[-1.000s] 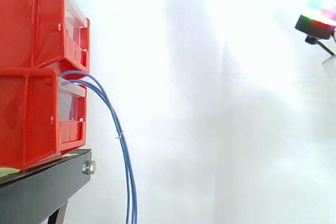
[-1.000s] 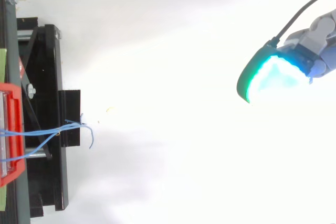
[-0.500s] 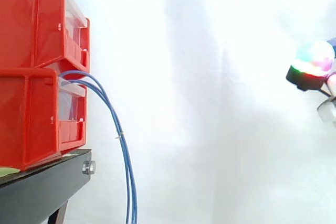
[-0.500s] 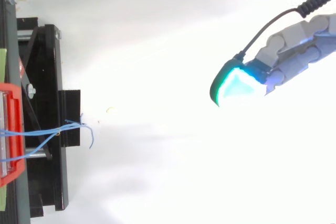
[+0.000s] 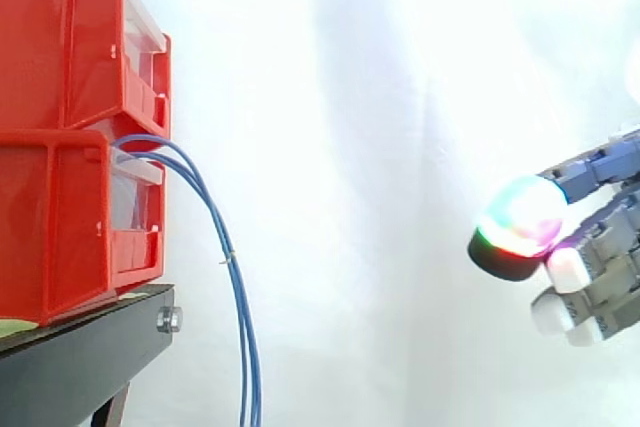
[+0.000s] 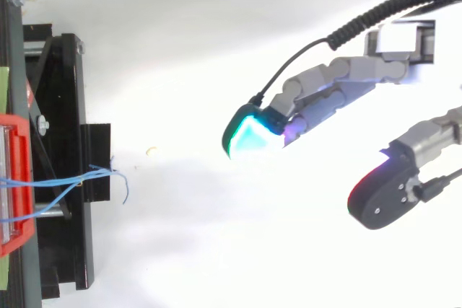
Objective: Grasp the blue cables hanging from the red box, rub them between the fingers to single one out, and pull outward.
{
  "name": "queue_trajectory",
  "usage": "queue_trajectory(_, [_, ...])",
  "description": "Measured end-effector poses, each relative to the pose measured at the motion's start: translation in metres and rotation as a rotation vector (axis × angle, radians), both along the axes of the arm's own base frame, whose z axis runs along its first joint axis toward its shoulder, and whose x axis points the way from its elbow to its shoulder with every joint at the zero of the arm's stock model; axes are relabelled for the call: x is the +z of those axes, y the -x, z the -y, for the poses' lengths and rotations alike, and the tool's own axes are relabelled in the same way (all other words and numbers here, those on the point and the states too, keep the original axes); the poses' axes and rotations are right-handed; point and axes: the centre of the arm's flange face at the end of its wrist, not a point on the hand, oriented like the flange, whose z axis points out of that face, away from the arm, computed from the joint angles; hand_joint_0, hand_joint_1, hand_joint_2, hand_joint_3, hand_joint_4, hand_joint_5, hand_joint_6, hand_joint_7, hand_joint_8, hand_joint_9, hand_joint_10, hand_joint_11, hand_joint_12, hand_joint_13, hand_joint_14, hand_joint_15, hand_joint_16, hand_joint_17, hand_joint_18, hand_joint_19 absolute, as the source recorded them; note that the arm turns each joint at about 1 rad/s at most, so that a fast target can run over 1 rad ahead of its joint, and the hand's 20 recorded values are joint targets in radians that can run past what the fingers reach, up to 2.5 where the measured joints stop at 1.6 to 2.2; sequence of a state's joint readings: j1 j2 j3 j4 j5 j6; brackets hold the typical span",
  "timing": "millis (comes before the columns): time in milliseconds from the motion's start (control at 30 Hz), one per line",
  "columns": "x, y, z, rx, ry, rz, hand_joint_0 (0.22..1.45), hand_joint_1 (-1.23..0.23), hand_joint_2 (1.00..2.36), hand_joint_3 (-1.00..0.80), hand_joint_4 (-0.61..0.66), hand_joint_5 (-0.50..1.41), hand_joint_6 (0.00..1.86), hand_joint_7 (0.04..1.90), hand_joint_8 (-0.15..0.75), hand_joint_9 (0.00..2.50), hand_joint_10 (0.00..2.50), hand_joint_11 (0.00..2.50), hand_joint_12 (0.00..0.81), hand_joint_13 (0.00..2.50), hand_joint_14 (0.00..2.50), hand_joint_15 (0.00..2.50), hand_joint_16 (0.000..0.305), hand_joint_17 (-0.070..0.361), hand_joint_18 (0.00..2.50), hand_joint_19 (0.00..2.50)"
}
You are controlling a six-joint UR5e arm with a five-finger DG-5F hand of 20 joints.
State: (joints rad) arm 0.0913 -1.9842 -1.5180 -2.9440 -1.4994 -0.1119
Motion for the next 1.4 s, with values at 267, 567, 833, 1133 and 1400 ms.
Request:
queue_trajectory(267, [-0.049,-0.03,-0.014,0.013,0.004,0.06,0.54,-0.6,1.0,-0.5,0.2,-0.2,0.5,0.63,0.218,0.6,0.0,0.0,0.315,0.37,0.0,0.02,0.038,0.086,0.22,0.16])
queue_trajectory(567, [-0.049,-0.05,-0.027,-0.062,0.003,0.193,0.54,-0.6,1.0,-0.5,0.2,-0.2,0.5,0.63,0.221,0.61,0.0,0.0,0.316,0.38,0.0,0.03,0.038,0.085,0.23,0.16])
queue_trajectory(833, [-0.048,-0.052,-0.03,-0.134,0.032,0.209,0.53,-0.68,1.0,-0.5,0.21,-0.2,0.5,0.63,0.231,0.62,0.0,0.0,0.347,0.44,0.0,0.12,0.052,0.117,0.33,0.2])
queue_trajectory(1133, [-0.076,-0.071,-0.032,-0.163,0.039,0.208,0.51,-0.8,1.0,-0.5,0.21,-0.21,0.5,0.72,0.304,0.62,0.02,0.83,0.397,0.67,0.02,0.55,0.054,0.121,0.59,0.45])
queue_trajectory(1400, [-0.087,-0.096,-0.033,-0.146,0.02,0.224,0.52,-0.84,1.0,-0.5,0.22,-0.2,0.5,0.76,0.32,0.58,0.02,0.9,0.403,0.73,0.02,0.65,0.052,0.117,0.66,0.47])
